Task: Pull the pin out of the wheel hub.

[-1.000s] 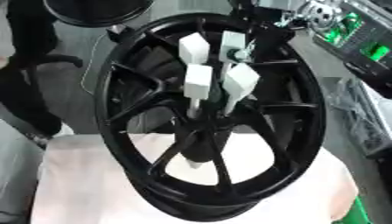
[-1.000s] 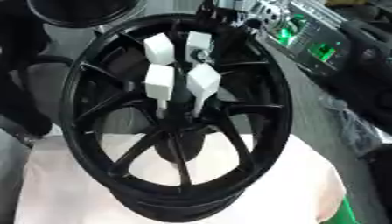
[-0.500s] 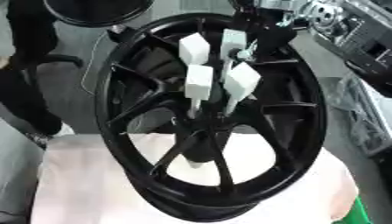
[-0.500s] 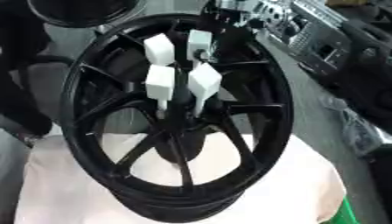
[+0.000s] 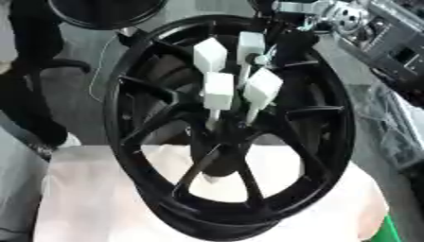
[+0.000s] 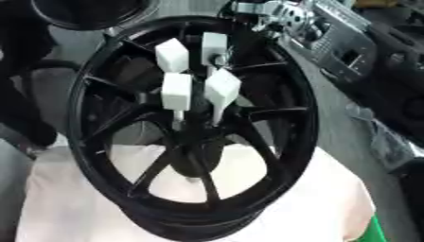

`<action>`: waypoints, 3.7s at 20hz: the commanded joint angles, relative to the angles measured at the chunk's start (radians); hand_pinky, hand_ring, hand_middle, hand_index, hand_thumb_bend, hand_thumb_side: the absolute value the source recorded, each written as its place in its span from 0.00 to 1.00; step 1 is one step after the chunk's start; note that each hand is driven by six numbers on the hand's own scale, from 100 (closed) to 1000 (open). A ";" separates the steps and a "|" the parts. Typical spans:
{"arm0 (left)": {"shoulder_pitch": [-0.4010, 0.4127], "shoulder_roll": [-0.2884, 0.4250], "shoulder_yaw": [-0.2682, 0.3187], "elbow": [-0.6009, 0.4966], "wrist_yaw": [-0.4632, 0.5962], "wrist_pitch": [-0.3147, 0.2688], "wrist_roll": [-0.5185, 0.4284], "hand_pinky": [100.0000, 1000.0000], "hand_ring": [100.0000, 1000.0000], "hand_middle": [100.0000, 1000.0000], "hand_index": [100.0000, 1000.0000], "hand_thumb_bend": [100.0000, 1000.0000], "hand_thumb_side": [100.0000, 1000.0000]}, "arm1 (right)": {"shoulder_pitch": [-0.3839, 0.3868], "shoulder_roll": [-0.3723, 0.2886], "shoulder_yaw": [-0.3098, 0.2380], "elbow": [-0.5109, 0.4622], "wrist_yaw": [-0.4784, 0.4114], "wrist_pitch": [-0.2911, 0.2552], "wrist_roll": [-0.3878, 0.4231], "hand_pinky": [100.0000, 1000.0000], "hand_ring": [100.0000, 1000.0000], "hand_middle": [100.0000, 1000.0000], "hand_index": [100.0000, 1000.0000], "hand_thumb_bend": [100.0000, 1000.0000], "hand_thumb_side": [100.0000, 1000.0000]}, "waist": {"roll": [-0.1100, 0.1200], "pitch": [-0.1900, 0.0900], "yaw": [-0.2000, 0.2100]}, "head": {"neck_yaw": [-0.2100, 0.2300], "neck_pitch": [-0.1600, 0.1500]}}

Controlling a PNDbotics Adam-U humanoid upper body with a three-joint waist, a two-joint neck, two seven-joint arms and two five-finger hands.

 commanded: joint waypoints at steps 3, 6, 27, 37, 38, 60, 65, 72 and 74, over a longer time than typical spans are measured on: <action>-0.010 0.021 0.008 -0.018 -0.004 0.001 0.002 0.72 0.72 0.71 0.70 0.27 0.63 | -0.018 -0.009 -0.012 0.001 -0.012 0.005 0.003 0.78 0.70 0.61 0.73 0.18 0.16 | 0.002 -0.012 0.003 | 0.001 -0.004; -0.009 0.021 0.008 -0.018 -0.004 0.001 0.002 0.72 0.72 0.71 0.70 0.27 0.63 | -0.018 -0.008 -0.014 0.002 -0.018 0.007 0.001 0.77 0.68 0.59 0.72 0.17 0.15 | 0.002 -0.011 0.004 | 0.002 -0.004; -0.011 0.025 0.010 -0.015 -0.005 0.002 0.001 0.72 0.72 0.71 0.70 0.27 0.63 | -0.035 -0.061 -0.063 -0.089 -0.190 0.022 -0.084 0.74 0.55 0.31 0.45 0.01 0.08 | -0.001 -0.020 0.009 | 0.000 -0.004; -0.008 0.025 0.018 -0.017 -0.006 0.001 0.005 0.72 0.72 0.71 0.70 0.26 0.63 | 0.076 -0.232 -0.287 -0.211 -0.280 0.032 -0.223 0.74 0.53 0.30 0.45 0.00 0.01 | 0.011 -0.022 -0.011 | 0.013 -0.013; -0.007 0.025 0.021 -0.018 -0.006 0.000 0.008 0.72 0.72 0.71 0.70 0.26 0.63 | 0.100 -0.257 -0.314 -0.209 -0.286 0.031 -0.239 0.75 0.53 0.30 0.45 0.00 0.00 | 0.013 -0.021 -0.018 | 0.020 -0.013; -0.012 0.022 0.036 -0.027 -0.006 -0.006 0.026 0.72 0.72 0.71 0.70 0.26 0.62 | 0.830 -0.334 -0.928 0.066 -0.211 -0.032 -0.859 0.89 0.91 0.90 1.00 0.08 1.00 | 0.031 -0.018 -0.061 | 0.054 -0.037; -0.014 0.020 0.034 -0.027 -0.006 -0.006 0.023 0.72 0.72 0.71 0.70 0.27 0.62 | 0.824 -0.319 -0.906 0.035 -0.302 -0.018 -0.945 0.87 0.86 0.85 0.95 0.00 1.00 | 0.028 -0.017 -0.057 | 0.052 -0.036; -0.019 0.016 0.029 -0.028 -0.005 -0.006 0.019 0.72 0.72 0.71 0.70 0.27 0.62 | 0.763 -0.270 -0.838 -0.132 -0.522 -0.173 -0.974 0.80 0.70 0.67 0.81 0.00 0.49 | 0.028 -0.017 -0.047 | 0.046 -0.030; -0.021 0.015 0.028 -0.028 -0.005 -0.005 0.018 0.72 0.72 0.71 0.70 0.27 0.62 | 0.728 -0.234 -0.812 -0.181 -0.573 -0.200 -0.951 0.80 0.70 0.67 0.81 0.00 0.50 | 0.029 -0.019 -0.045 | 0.041 -0.030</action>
